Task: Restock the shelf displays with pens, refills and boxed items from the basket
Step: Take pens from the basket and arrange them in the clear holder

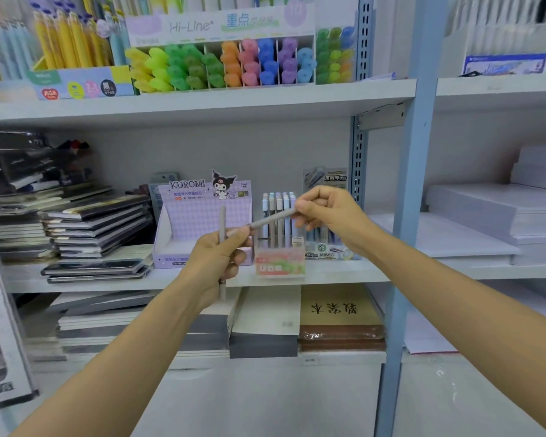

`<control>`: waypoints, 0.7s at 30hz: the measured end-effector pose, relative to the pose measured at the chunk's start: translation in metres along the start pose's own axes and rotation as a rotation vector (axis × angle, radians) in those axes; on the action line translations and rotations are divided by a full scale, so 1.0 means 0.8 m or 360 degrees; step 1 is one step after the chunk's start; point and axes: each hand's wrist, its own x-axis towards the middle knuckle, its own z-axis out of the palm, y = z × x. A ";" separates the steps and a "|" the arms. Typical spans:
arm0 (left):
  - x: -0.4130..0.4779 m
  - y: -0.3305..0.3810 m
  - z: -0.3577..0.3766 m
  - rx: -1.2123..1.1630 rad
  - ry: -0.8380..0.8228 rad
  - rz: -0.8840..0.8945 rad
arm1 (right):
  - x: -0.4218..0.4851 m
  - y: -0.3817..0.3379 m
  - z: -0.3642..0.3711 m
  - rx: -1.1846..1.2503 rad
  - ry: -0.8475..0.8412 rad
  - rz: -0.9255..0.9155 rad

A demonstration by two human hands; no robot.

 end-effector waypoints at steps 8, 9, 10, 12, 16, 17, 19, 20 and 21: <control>-0.014 0.009 0.007 -0.0125 0.0229 0.0248 | -0.022 0.018 0.026 -0.0244 -0.0756 0.0219; -0.016 0.010 0.008 -0.0050 0.0211 0.0288 | -0.021 0.018 0.031 -0.0252 -0.0720 0.0180; -0.017 0.010 0.009 0.0036 0.0192 0.0321 | -0.020 0.016 0.035 -0.0250 -0.0617 0.0126; -0.019 0.011 0.010 0.0198 0.0131 0.0365 | -0.015 0.011 0.043 -0.0204 -0.0379 0.0010; -0.021 0.011 0.015 0.0378 -0.0062 0.0457 | -0.005 0.004 0.056 -0.0194 -0.0367 -0.0123; -0.021 0.010 0.015 0.0411 -0.0099 0.0480 | -0.003 0.004 0.058 -0.0198 -0.0407 -0.0138; -0.020 0.010 0.012 0.0467 -0.0133 0.0505 | -0.001 0.003 0.060 -0.0218 -0.0405 -0.0153; -0.018 0.010 0.009 0.0503 -0.0122 0.0491 | 0.001 0.002 0.059 -0.0214 -0.0350 -0.0167; -0.014 0.010 0.007 0.0531 -0.0091 0.0445 | 0.003 0.000 0.058 -0.0186 -0.0261 -0.0190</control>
